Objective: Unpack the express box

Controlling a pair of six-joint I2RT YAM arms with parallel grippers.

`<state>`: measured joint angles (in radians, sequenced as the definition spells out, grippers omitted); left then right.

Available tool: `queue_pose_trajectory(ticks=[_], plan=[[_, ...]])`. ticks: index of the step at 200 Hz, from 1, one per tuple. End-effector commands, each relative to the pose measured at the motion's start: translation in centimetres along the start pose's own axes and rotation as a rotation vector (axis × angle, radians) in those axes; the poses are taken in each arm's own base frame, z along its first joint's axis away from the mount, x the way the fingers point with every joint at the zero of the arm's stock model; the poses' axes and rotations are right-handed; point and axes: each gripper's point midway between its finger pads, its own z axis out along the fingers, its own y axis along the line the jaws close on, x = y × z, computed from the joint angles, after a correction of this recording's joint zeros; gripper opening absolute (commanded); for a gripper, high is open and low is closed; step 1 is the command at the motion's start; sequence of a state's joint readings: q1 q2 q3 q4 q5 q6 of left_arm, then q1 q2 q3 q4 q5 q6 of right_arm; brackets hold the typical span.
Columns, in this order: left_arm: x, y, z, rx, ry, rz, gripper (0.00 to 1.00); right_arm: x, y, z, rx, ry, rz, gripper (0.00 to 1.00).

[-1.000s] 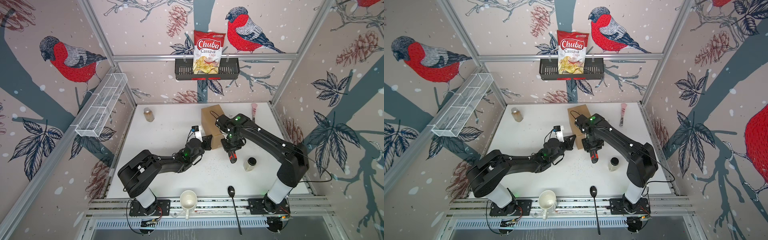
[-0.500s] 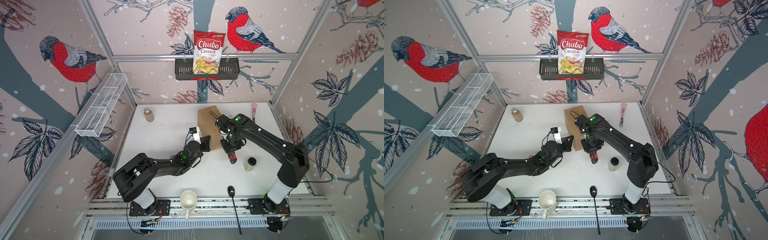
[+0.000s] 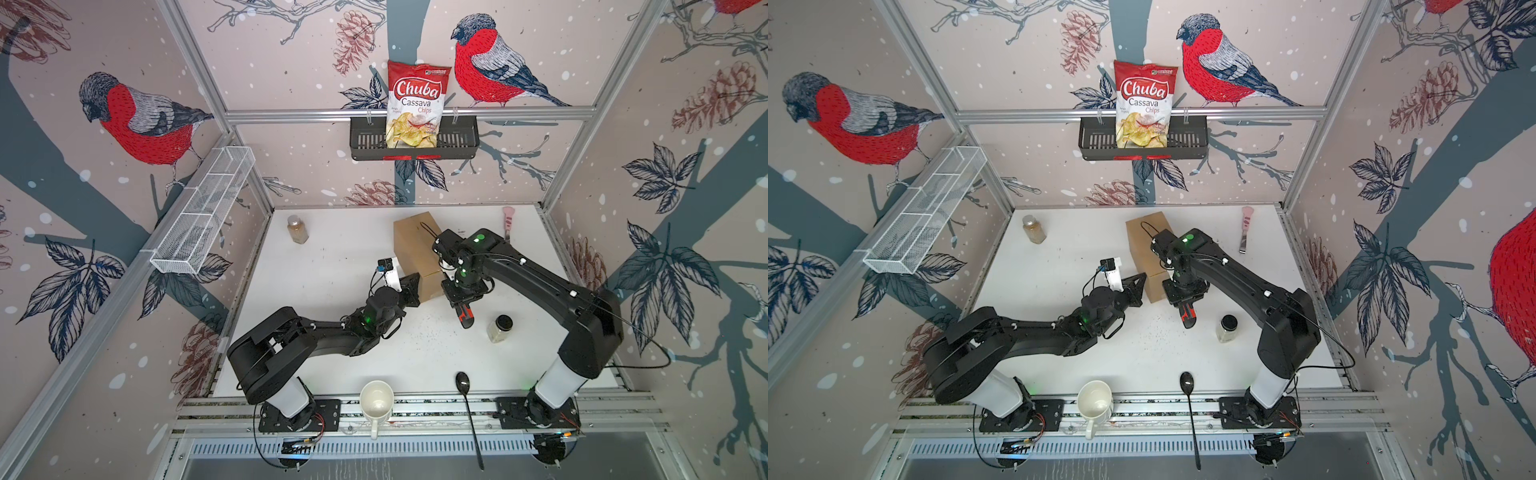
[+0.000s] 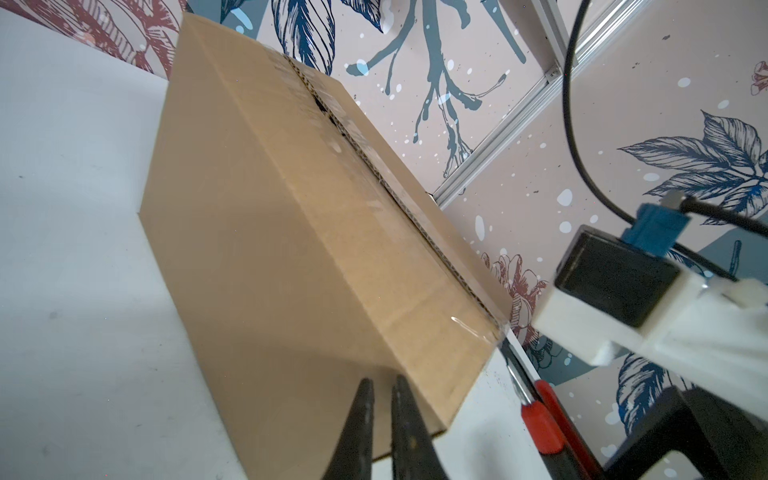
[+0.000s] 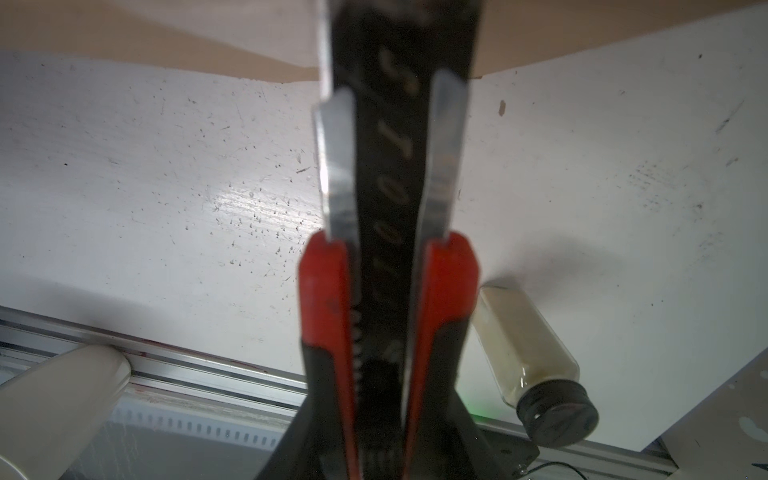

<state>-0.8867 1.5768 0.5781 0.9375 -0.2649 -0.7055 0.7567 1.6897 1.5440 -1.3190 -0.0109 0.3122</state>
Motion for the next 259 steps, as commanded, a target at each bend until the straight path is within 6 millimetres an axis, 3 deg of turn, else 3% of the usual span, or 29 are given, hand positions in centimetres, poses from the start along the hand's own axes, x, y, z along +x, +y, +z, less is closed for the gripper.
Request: queue_pose_trajectory(ticks=[1,86,172,259], plan=[[-1.2,-0.7,0.0,0.020,-0.053,0.019,0.13,0.3,0.5,-0.1,-0.035,0.007,-0.034,0.00],[-1.7,-1.6,0.4,0.033,-0.073,0.020,0.13,0.6,1.1,0.2,-0.040,0.023,-0.058,0.00],[-1.2,-2.7,0.0,0.060,-0.084,0.012,0.13,0.0,2.5,0.2,-0.051,0.023,-0.097,0.00],[-0.7,-4.3,-0.7,0.081,-0.123,0.024,0.12,0.1,2.6,0.2,-0.046,0.020,-0.099,0.00]])
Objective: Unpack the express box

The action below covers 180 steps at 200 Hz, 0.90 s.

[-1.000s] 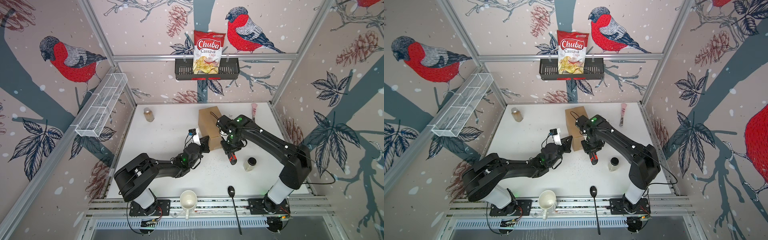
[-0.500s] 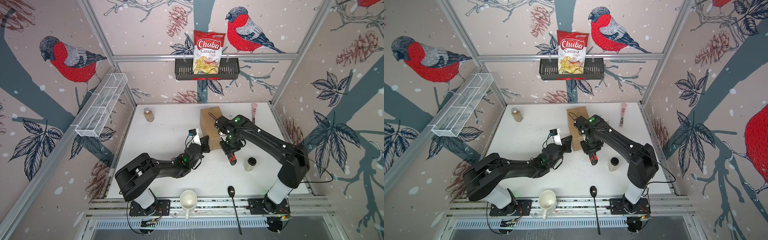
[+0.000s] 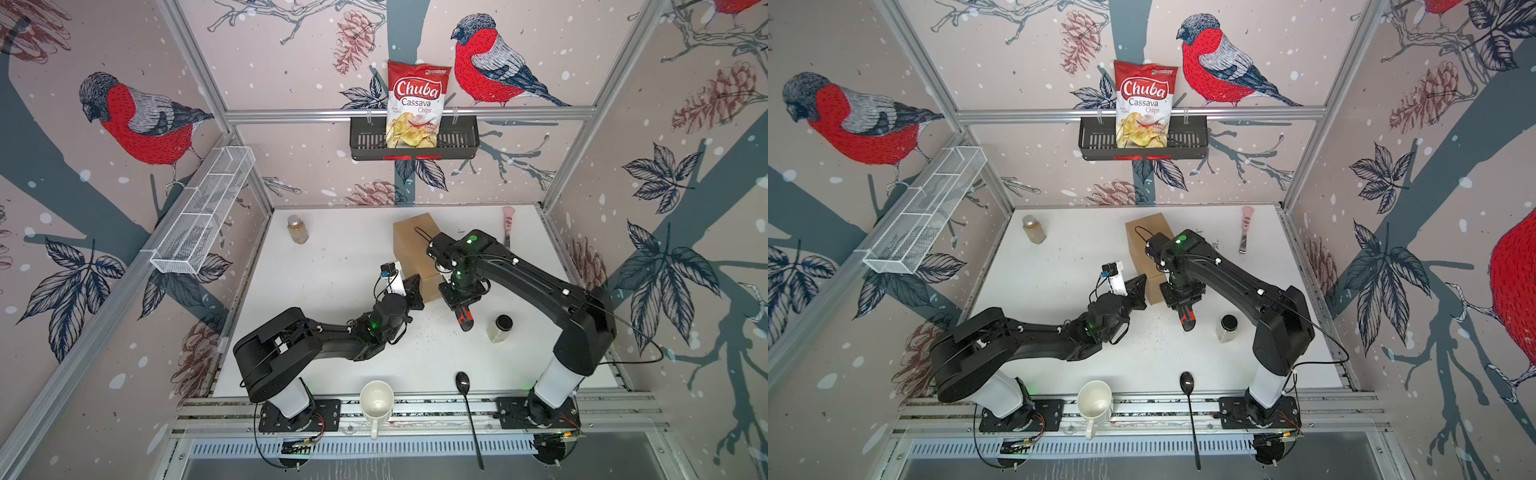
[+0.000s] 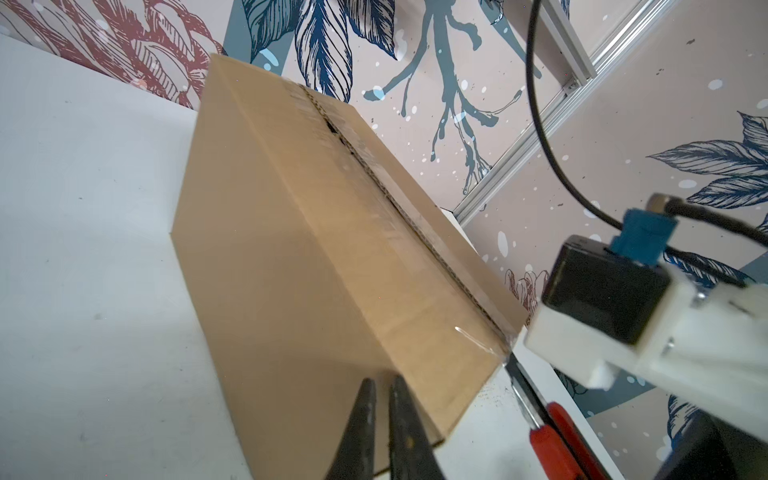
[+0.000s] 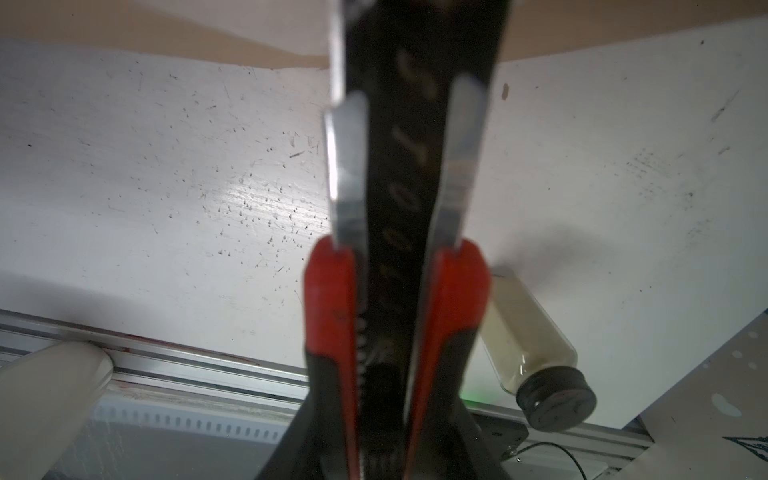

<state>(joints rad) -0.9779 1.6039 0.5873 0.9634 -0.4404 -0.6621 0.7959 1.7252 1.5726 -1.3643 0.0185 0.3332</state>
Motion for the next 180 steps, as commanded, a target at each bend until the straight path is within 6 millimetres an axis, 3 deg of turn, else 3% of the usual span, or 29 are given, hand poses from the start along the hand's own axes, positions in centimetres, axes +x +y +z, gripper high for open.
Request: queue_pose_trajectory(ticks=[1,108,180], plan=[[-1.7,-3.5,-0.4,0.137,-0.064,-0.034,0.12,-0.5,2.0,-0.2,-0.089,-0.022,-0.082,0.00],[-2.5,-4.3,0.2,0.133,-0.101,-0.019,0.12,-0.4,2.6,-0.1,-0.088,-0.019,-0.099,0.00],[-2.4,-2.2,-0.8,0.076,-0.123,-0.016,0.12,-0.5,3.4,-0.2,-0.151,0.000,-0.082,0.00]])
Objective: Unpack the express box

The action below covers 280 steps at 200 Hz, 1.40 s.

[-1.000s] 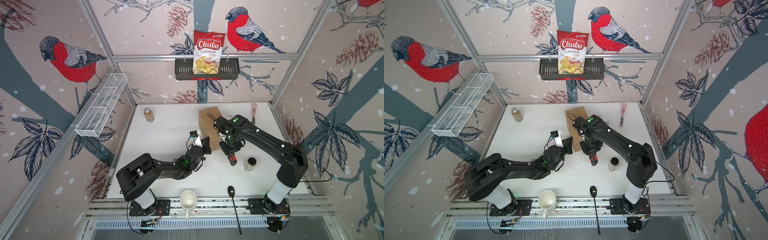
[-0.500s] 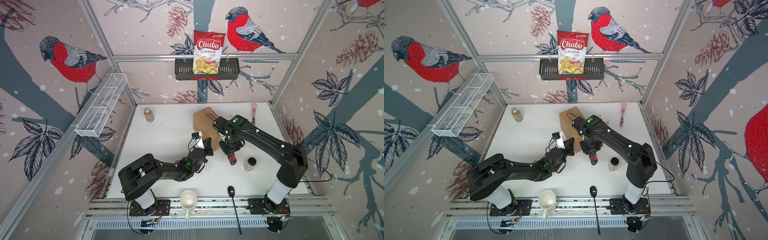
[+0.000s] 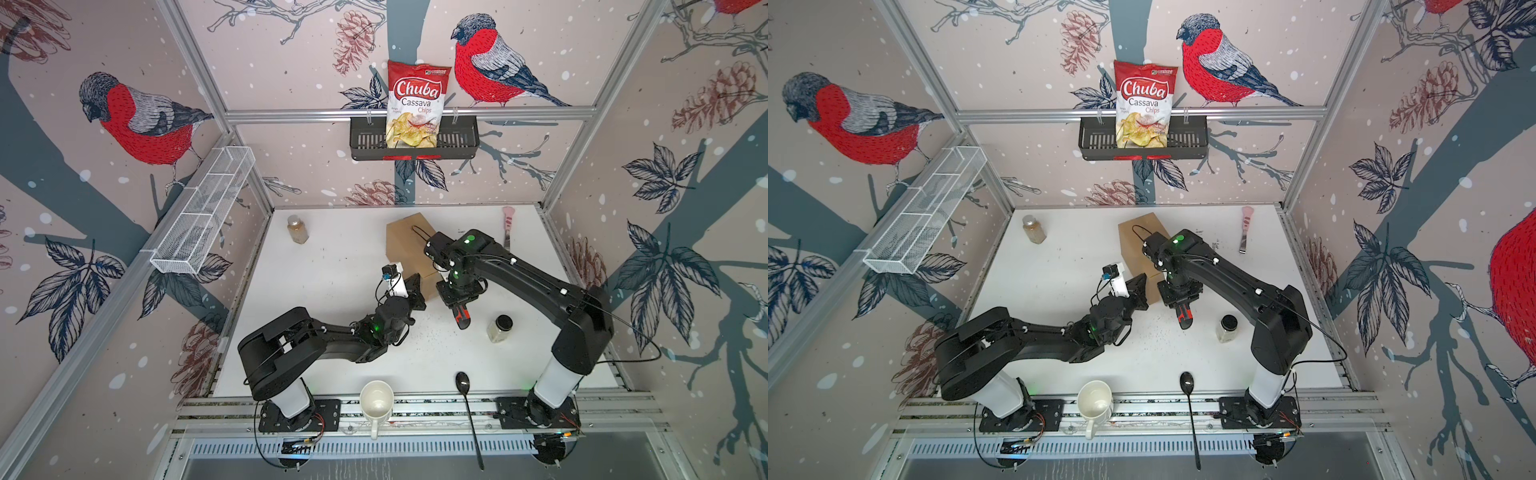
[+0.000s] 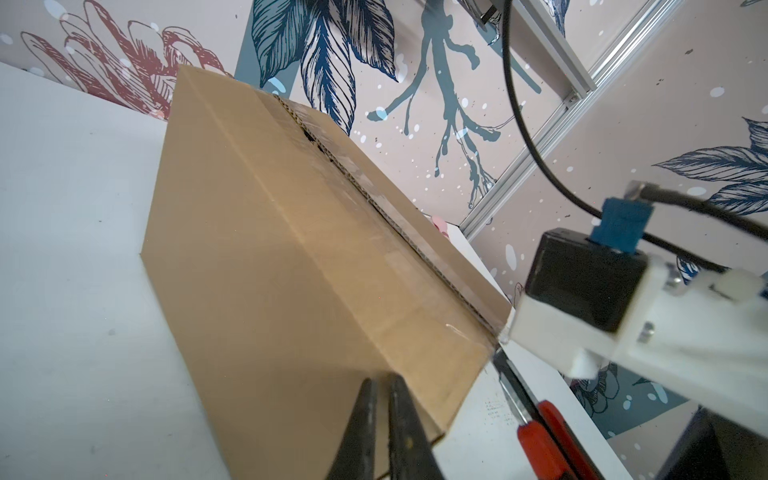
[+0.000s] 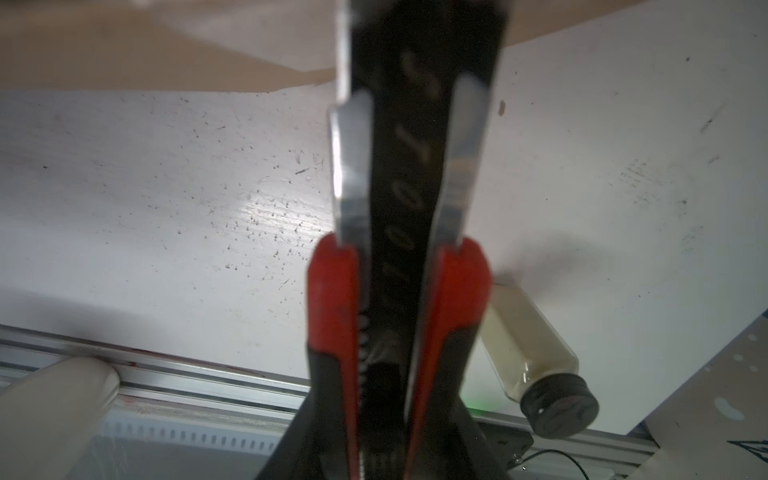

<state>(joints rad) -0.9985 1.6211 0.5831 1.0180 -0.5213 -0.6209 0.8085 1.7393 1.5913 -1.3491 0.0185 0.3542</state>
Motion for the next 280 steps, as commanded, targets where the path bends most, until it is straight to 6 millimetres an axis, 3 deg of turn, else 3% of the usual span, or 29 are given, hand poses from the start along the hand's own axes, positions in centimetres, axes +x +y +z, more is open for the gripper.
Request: queue_pose_trajectory(ticks=[1,42,280], plan=[[-1.9,-2.2,-0.6,0.102,-0.063,-0.047,0.12,0.2,2.8,-0.1,-0.146,0.020,-0.090,0.00],[-2.2,-1.1,-1.3,0.066,-0.080,-0.033,0.12,0.4,2.6,0.0,-0.143,0.023,-0.084,0.00],[-1.1,-3.7,-0.1,0.146,-0.059,-0.061,0.11,-0.3,4.0,-0.4,-0.150,0.005,-0.132,0.00]])
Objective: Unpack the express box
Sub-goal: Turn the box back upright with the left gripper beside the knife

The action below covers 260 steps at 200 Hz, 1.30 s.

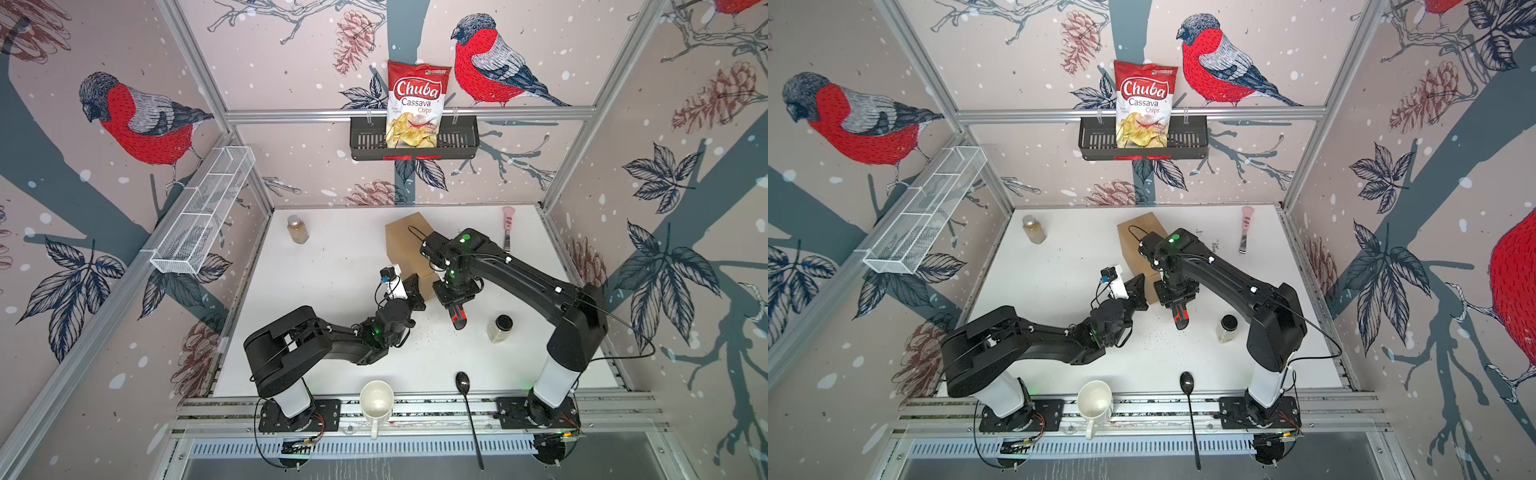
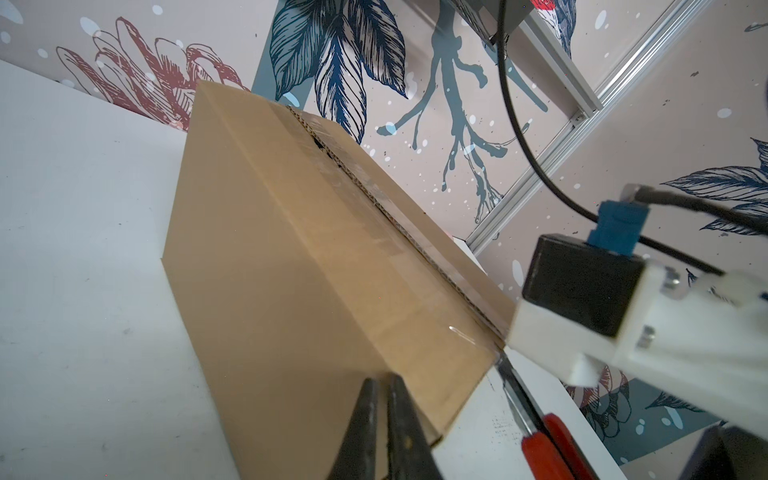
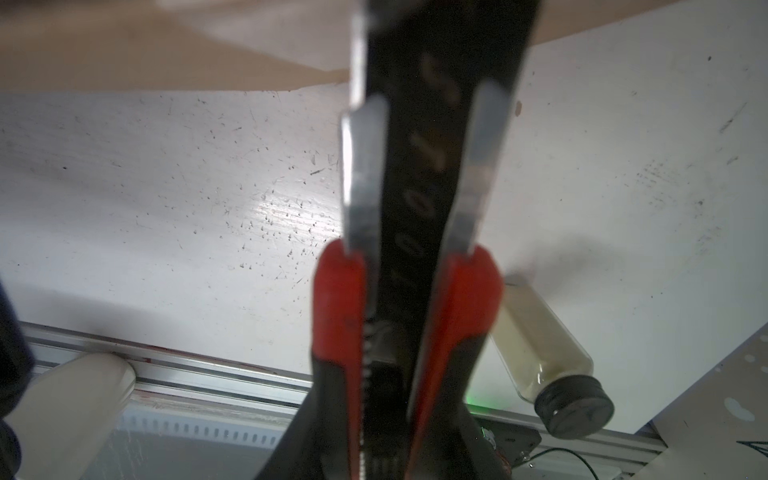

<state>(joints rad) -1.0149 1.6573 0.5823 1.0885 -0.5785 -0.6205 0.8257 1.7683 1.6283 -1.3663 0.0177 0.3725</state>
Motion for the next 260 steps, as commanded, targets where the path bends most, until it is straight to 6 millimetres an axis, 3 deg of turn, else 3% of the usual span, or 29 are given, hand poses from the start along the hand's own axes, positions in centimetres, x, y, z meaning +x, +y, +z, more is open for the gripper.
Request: queue_pose_trajectory(ticks=[1,89,260], plan=[[-0.9,-3.8,-0.2,0.161,-0.010,-0.048,0.11,0.0,3.3,-0.3,-0.153,-0.003,-0.132,0.00],[-1.8,-1.3,0.1,0.029,-0.073,-0.020,0.11,0.9,3.3,-0.7,-0.162,-0.007,-0.136,0.00],[-2.5,0.2,0.0,-0.015,-0.096,-0.027,0.16,2.0,4.5,-0.4,-0.165,0.009,-0.183,0.00]])
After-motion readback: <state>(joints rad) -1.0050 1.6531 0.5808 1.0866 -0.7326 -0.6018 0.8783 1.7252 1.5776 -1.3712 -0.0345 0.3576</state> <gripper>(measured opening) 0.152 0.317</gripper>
